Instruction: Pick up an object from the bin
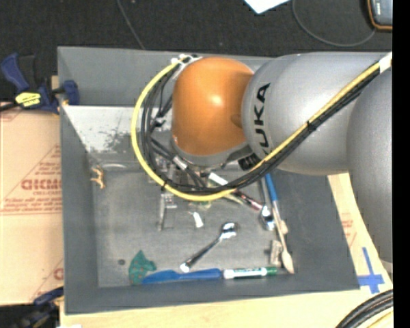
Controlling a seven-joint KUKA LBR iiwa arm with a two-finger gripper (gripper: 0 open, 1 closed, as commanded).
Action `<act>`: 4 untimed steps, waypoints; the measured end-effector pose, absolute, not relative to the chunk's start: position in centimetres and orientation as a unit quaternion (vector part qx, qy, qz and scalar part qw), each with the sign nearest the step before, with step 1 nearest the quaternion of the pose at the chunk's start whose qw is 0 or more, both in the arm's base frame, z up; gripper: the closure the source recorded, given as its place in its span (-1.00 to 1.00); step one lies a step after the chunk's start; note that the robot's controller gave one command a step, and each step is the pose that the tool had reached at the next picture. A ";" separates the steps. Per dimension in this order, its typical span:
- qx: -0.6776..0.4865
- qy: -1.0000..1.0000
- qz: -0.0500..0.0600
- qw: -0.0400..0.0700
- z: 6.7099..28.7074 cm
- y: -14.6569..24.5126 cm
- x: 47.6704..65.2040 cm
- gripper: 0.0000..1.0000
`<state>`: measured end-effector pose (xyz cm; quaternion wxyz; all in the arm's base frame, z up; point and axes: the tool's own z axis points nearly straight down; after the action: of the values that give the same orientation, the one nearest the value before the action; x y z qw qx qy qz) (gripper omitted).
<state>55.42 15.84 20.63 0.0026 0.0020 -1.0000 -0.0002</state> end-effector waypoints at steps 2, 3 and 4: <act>0.028 -1.000 0.000 0.003 6.6 12.6 51.4 -1.00; -0.006 -1.000 -0.004 -0.013 7.2 8.6 48.1 -1.00; 0.063 -0.998 -0.002 -0.004 7.1 2.6 50.7 -1.00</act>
Offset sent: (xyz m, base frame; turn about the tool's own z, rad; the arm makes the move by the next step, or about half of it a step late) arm -0.0391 -0.0313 -0.1363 -0.0532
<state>50.74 2.57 7.09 -0.0037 0.0628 -0.9980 -0.0015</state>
